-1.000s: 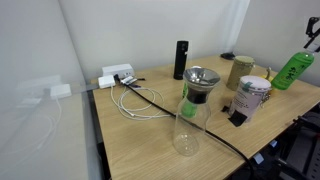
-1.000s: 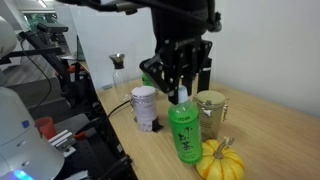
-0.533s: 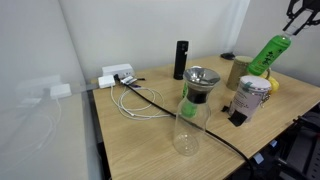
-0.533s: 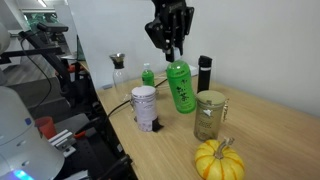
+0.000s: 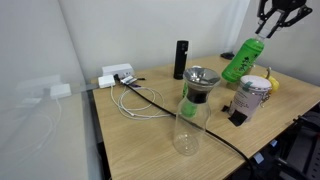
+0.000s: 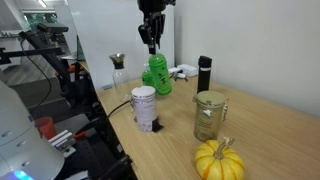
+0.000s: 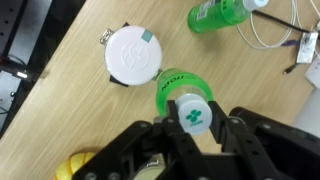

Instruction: Move the green bottle to the left

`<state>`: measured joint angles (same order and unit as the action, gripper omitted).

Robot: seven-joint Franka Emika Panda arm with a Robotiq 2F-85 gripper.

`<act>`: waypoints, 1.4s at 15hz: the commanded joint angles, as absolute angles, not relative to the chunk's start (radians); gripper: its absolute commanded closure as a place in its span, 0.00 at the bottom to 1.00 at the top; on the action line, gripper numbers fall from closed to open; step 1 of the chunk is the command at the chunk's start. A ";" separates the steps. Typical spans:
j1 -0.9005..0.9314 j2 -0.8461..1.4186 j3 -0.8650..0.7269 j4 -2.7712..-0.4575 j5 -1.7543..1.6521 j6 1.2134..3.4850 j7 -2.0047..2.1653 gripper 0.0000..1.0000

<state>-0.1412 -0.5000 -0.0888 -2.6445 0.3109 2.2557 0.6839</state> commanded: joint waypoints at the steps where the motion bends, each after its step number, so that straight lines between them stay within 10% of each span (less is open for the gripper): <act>1: -0.079 -0.416 -0.056 -2.627 0.370 2.268 0.586 0.90; 21: 0.043 -0.176 0.096 -2.632 0.224 2.337 0.483 0.90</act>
